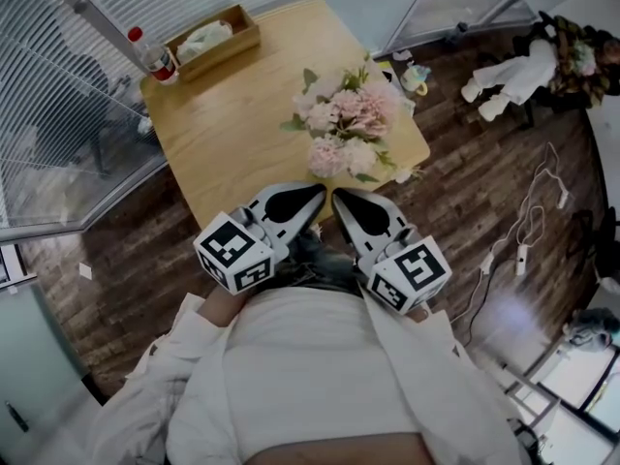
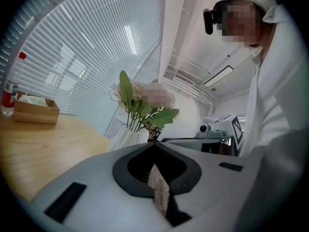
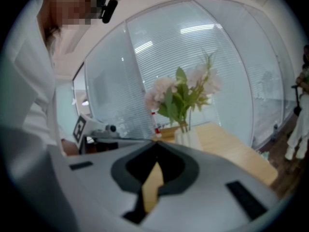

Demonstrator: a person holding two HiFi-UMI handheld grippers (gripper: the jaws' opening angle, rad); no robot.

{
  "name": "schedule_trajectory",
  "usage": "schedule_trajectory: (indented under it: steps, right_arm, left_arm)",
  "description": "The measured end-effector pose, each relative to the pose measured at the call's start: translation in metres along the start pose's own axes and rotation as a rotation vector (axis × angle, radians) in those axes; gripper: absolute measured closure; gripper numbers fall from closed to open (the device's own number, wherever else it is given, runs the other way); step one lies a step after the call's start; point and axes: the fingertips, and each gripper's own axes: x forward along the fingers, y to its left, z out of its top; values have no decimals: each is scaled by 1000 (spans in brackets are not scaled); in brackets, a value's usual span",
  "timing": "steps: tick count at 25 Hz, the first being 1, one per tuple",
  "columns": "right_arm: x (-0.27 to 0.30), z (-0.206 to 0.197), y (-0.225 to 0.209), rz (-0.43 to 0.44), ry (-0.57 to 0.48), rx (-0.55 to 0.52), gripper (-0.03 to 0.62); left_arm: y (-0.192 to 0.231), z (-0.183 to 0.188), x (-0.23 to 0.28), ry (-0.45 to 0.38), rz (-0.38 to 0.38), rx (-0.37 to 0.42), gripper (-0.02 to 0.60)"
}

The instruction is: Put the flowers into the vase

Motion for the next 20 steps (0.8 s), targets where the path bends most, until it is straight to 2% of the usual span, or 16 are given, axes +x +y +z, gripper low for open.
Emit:
schedule_trajectory:
  steps: [20]
  right_arm:
    - [-5,-4,1,-40,6,-23,582]
  left_arm:
    - [-6,-3,-2,1,-23,-19,572]
